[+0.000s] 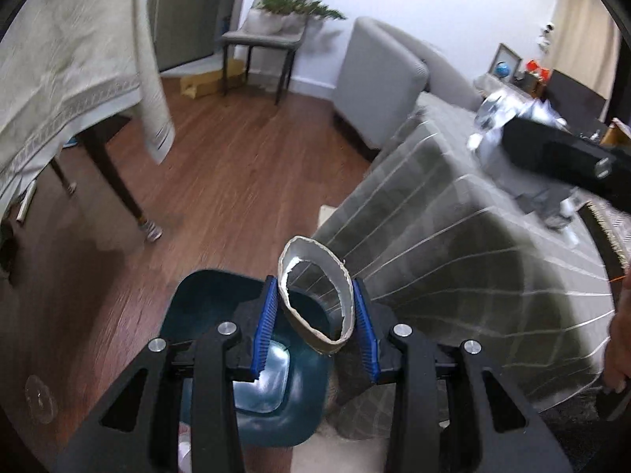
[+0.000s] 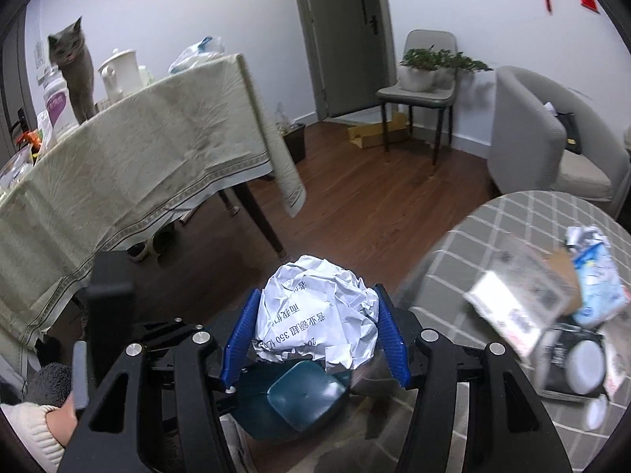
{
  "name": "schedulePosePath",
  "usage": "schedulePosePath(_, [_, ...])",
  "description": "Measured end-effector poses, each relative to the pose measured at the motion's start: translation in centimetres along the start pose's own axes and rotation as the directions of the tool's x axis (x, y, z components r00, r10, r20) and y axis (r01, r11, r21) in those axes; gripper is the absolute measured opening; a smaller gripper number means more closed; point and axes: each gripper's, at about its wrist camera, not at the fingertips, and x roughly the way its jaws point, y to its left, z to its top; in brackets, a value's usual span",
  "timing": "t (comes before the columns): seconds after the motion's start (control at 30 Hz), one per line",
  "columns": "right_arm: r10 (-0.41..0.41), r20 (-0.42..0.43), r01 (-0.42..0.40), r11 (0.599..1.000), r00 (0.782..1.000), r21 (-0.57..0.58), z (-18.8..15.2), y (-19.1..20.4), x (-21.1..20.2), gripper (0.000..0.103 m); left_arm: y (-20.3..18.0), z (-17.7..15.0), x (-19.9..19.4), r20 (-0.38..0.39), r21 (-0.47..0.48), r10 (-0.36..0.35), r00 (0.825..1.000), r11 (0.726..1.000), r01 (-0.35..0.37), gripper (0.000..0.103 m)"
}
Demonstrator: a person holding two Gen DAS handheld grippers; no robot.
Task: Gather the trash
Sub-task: 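Grasp the brown tape roll with the left gripper while the right carries the paper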
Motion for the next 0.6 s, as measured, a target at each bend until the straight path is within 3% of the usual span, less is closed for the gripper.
schedulePosePath(0.27, [0.013, -0.103, -0.014, 1.000, 0.995, -0.009, -0.3, 2.4, 4.2, 0.059, 4.1, -2.6, 2.6, -0.124, -0.069, 0.029, 0.992, 0.997, -0.038, 0.040])
schedulePosePath(0.37, [0.016, -0.142, -0.017, 1.000, 0.990, -0.004, -0.6, 2.9, 5.9, 0.059, 6.0, -3.7, 3.5, -0.182, -0.146, -0.025, 0.983, 0.989, -0.002, 0.041])
schedulePosePath(0.6, [0.016, -0.219, -0.017, 1.000, 0.976, -0.006, -1.8, 4.0, 9.2, 0.059, 8.1, -6.0, 5.1, -0.276, -0.170, -0.014, 0.961, 0.985, -0.035, 0.041])
